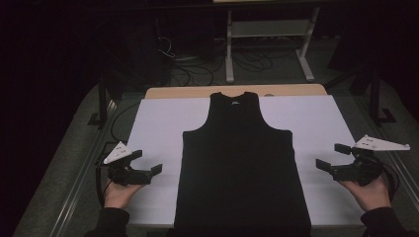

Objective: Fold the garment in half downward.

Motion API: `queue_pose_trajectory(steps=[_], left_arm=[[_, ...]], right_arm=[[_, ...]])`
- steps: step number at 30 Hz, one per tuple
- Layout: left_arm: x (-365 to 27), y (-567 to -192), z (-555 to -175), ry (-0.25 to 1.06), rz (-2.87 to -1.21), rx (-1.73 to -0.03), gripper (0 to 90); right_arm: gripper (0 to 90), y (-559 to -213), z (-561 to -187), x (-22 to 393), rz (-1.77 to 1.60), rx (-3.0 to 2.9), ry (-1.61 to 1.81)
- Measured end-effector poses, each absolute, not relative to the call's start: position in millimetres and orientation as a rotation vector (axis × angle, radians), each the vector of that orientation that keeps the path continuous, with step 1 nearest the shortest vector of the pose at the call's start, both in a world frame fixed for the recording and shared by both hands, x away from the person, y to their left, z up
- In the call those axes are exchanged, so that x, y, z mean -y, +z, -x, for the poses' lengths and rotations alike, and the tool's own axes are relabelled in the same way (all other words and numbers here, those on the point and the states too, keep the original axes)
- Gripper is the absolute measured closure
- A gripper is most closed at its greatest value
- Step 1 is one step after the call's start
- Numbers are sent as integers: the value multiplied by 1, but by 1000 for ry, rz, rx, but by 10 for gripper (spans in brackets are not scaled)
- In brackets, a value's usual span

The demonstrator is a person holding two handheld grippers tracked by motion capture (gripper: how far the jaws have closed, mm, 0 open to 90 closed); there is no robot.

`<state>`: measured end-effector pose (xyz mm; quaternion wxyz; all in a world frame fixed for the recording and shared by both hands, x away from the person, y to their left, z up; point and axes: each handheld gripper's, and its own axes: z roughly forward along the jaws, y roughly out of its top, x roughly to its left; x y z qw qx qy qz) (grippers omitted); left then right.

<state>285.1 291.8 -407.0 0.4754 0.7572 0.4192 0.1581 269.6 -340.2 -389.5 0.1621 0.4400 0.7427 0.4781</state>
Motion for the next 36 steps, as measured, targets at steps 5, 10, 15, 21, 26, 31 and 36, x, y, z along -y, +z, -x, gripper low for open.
queue_pose_trajectory(steps=[5, 10, 15, 21, 26, 31, 36], left_arm=[[-291, -403, -289, 385, -1871, -1024, 0], [-291, -396, -296, 398, -1883, -1011, 0], [-293, -391, -300, 403, -1892, -1009, 0], [-292, -388, -305, 402, -1909, -1004, 0], [-288, -384, -311, 395, -1937, -989, 0], [-284, -380, -317, 390, -1956, -974, 0], [-281, -377, -322, 390, -1962, -963, 0]], right_arm=[[0, -390, -274, 338, -1259, -2152, 1349], [0, -385, -280, 336, -1243, -2167, 1339], [0, -378, -286, 333, -1215, -2195, 1296], [0, -369, -293, 332, -1201, -2200, 1297], [0, -361, -301, 331, -1186, -2204, 1301], [0, -356, -308, 329, -1175, -2215, 1300], [0, -355, -314, 327, -1167, -2230, 1294]])
